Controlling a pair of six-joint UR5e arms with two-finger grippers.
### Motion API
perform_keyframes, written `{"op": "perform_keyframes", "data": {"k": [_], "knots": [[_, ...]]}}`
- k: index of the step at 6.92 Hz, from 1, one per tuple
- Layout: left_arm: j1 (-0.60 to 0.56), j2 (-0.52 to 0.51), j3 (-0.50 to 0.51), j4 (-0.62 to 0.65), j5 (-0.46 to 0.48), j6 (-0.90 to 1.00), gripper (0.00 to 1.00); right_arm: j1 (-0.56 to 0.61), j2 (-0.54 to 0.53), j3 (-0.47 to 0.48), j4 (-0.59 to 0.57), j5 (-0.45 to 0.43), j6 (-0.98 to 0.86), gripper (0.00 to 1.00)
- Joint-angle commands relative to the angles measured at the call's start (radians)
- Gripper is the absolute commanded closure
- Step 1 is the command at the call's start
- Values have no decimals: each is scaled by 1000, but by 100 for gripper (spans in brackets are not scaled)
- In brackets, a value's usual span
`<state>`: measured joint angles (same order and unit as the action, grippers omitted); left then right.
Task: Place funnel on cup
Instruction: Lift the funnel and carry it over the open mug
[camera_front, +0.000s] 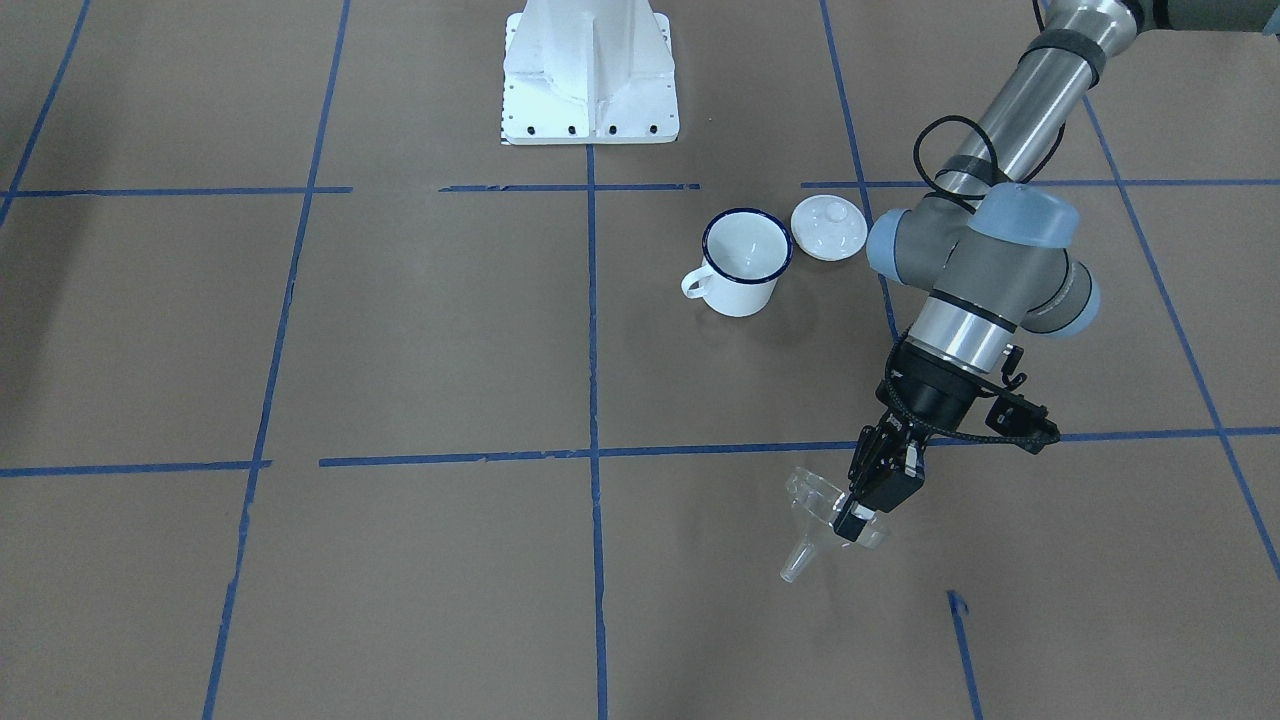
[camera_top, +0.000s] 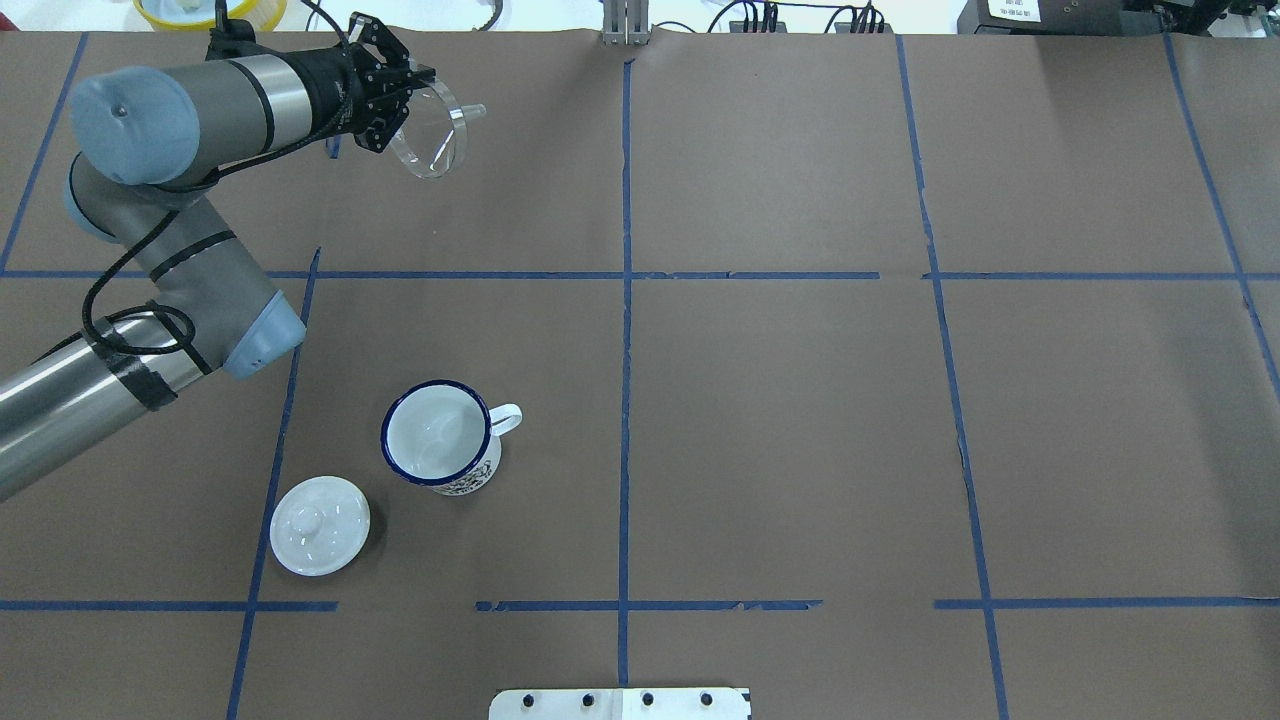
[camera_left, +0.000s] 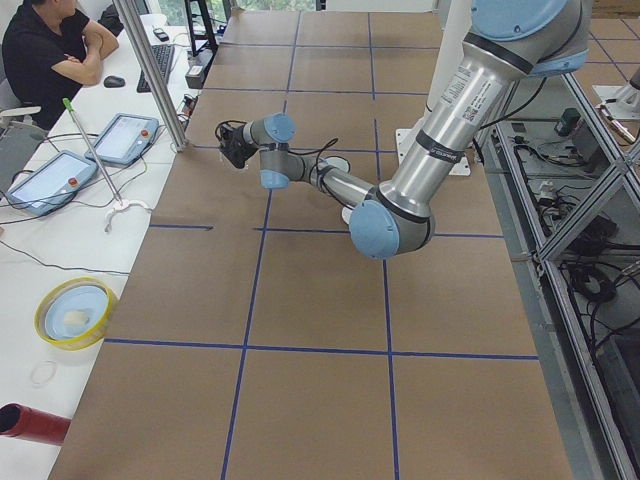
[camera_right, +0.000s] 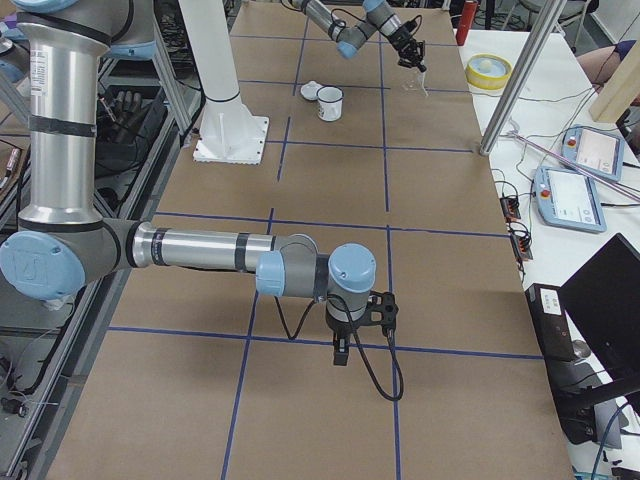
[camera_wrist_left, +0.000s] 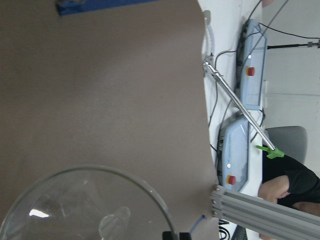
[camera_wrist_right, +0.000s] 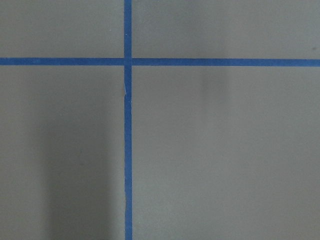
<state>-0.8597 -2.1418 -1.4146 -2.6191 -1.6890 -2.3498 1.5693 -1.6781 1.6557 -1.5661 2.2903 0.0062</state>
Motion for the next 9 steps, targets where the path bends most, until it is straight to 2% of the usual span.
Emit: {"op": "perform_keyframes", "data": {"k": [1, 2, 3, 4, 5, 6, 7, 9], "knots": [[-2, -4, -348, 525, -170, 105, 100, 0, 0, 1, 0, 0, 0, 0], [-1, -1, -492, 753, -178, 127, 100, 0, 0, 0, 0, 0, 0, 0], [39, -6, -586, 1029, -181, 165, 100, 0, 0, 1, 0, 0, 0, 0], [82, -27, -642, 1267, -225, 266, 100, 0, 0, 1, 0, 0, 0, 0], [140, -38, -645, 1409, -239, 297, 100, 0, 0, 1, 0, 0, 0, 0], [204, -43, -649, 1504, -239, 302, 100, 0, 0, 1, 0, 0, 0, 0], [215, -67, -638, 1534, -239, 303, 100, 0, 0, 1, 0, 0, 0, 0], [232, -130, -537, 1528, -228, 357, 100, 0, 0, 1, 0, 0, 0, 0]]}}
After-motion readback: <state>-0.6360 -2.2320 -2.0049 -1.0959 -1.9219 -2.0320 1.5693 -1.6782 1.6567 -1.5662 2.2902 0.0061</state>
